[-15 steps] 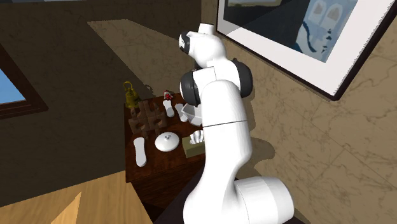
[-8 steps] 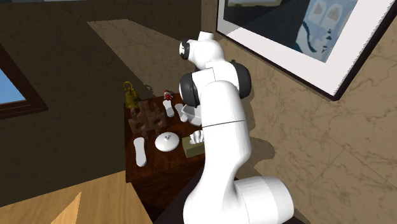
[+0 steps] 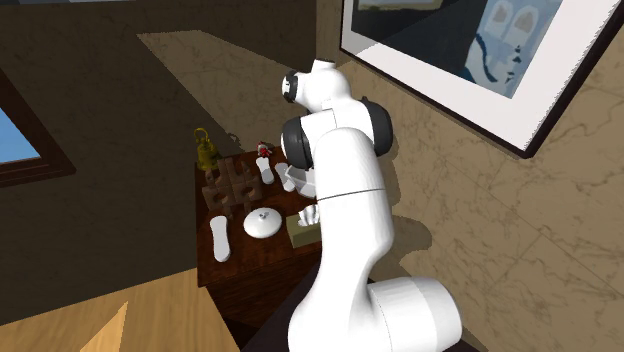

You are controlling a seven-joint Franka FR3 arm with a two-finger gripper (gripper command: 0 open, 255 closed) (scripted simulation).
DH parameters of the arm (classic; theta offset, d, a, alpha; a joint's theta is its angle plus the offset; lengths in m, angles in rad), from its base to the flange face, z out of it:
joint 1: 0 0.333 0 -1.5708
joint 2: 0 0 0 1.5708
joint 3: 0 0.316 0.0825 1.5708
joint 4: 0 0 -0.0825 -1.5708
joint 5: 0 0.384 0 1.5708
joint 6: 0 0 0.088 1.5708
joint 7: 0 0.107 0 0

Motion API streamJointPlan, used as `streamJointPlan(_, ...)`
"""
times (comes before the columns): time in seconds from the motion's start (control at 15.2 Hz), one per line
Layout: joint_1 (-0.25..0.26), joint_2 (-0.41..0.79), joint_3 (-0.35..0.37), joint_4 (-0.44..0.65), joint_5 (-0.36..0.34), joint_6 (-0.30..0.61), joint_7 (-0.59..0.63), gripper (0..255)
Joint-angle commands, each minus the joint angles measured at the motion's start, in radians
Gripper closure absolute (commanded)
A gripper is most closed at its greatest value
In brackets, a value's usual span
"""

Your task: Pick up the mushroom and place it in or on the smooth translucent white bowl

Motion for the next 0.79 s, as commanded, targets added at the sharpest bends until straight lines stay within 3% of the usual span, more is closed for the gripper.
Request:
streamJointPlan(0.0,0.000,0.000,0.000,0.000,0.000,0.002,0.000,255)
streamJointPlan(0.26,0.000,0.000,0.000,0.000,0.000,0.002,0.000,255)
streamJointPlan(0.33,0.000,0.000,0.000,0.000,0.000,0.002,0.000,0)
streamJointPlan(0.73,-0.003,-0.010,-0.002,0.014,-0.003,-0.024,0.002,0)
